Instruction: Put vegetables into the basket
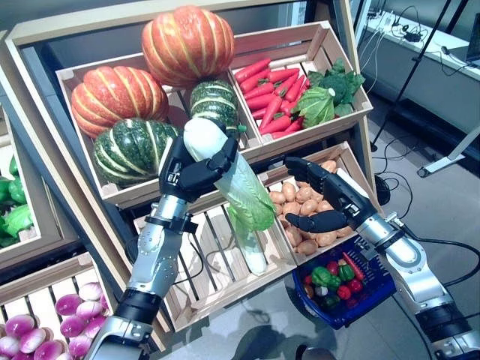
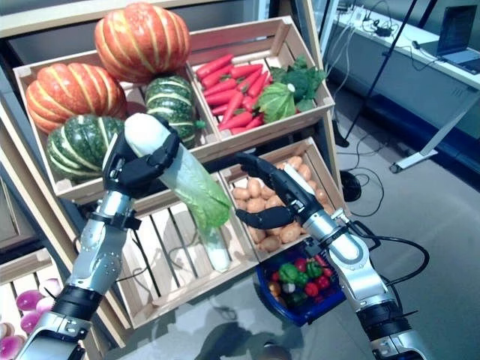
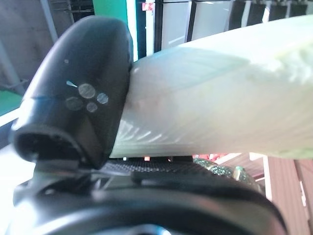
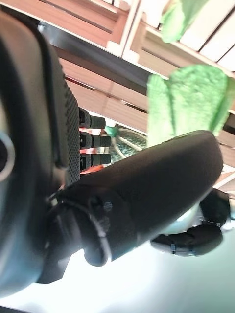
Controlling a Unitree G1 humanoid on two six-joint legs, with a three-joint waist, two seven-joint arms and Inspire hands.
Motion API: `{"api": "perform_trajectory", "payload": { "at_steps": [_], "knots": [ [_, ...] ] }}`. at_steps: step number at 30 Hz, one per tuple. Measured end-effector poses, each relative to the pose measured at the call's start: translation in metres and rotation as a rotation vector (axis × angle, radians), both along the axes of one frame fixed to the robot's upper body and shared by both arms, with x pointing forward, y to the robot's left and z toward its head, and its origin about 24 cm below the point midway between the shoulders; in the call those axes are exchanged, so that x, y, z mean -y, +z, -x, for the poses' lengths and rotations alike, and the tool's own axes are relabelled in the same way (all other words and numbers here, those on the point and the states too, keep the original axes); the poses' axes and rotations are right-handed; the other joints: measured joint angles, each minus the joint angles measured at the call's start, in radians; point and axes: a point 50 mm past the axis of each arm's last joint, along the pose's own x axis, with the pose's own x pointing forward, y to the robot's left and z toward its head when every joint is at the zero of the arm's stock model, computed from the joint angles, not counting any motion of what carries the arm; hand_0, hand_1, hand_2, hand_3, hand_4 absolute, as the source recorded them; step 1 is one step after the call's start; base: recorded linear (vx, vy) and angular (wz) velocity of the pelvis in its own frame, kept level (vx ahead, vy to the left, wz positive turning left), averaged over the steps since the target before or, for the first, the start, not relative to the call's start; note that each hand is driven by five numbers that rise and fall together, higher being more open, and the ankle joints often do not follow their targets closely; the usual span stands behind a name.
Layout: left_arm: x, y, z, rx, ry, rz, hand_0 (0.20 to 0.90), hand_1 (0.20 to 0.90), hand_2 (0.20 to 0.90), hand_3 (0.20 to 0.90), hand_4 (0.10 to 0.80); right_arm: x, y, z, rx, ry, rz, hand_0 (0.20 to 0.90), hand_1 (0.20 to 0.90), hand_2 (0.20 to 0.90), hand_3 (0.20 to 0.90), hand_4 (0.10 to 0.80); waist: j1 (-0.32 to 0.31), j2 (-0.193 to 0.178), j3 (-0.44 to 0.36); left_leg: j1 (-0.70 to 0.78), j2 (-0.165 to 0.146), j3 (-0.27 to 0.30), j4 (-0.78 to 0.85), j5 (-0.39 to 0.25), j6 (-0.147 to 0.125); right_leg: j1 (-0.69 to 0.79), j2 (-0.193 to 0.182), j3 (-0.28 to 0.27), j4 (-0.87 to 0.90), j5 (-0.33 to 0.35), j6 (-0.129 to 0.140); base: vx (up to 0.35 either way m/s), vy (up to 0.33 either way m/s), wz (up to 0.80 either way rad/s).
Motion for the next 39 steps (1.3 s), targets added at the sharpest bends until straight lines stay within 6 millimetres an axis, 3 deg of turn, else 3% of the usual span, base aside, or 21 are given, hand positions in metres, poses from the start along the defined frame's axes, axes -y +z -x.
{"api": "perform_trajectory", "payload": {
  "at_steps": [5, 11, 19, 29, 39],
  "knots": [
    [0.001, -0.003, 0.001, -0.014, 0.001, 0.006, 0.300, 0.300, 0.300, 0.300, 0.400, -0.001, -0.007, -0.002, -0.095, 0.007, 0.021, 0.900, 0.900, 0.900, 0.900, 0.800, 0.001, -0.011, -0.024, 0.028, -0.018, 0.012, -0.049, 0.018, 0.013, 0.049, -0.001, 0.000, -0.101, 0.054, 0.014, 0.002, 0.000, -0.01],
    [0.003, -0.007, 0.002, -0.028, 0.010, -0.024, 0.300, 0.300, 0.300, 0.300, 0.400, -0.011, 0.000, -0.003, -0.181, 0.084, 0.032, 0.900, 0.900, 0.900, 0.900, 0.800, -0.003, -0.020, -0.042, 0.048, -0.030, 0.023, -0.088, 0.034, 0.019, 0.078, 0.002, 0.007, -0.175, 0.096, 0.018, 0.002, 0.004, -0.04],
    [0.013, -0.018, 0.003, -0.063, -0.026, -0.089, 0.300, 0.300, 0.300, 0.300, 0.400, -0.018, -0.004, -0.007, -0.416, 0.179, -0.053, 0.900, 0.900, 0.900, 0.900, 0.800, 0.003, -0.026, -0.047, 0.069, -0.030, 0.022, -0.097, 0.038, 0.018, 0.103, 0.006, 0.010, -0.192, 0.104, 0.018, 0.000, 0.000, 0.00],
    [0.022, -0.026, 0.006, -0.058, -0.079, -0.307, 0.300, 0.300, 0.300, 0.300, 0.400, -0.017, -0.016, -0.015, -0.672, 0.208, -0.107, 0.900, 0.900, 0.900, 0.900, 0.800, 0.020, -0.041, -0.059, 0.073, -0.030, 0.018, -0.100, 0.041, 0.017, 0.119, 0.007, 0.003, -0.210, 0.113, 0.017, 0.000, 0.000, 0.00],
    [0.024, -0.032, 0.007, -0.078, -0.104, -0.332, 0.300, 0.300, 0.300, 0.300, 0.400, -0.021, -0.016, -0.025, -0.737, 0.225, -0.068, 0.900, 0.900, 0.900, 0.900, 0.800, 0.020, -0.049, -0.067, 0.073, -0.030, 0.012, -0.101, 0.044, 0.018, 0.122, 0.007, -0.001, -0.210, 0.113, 0.017, 0.000, 0.000, 0.00]
  ]
}}
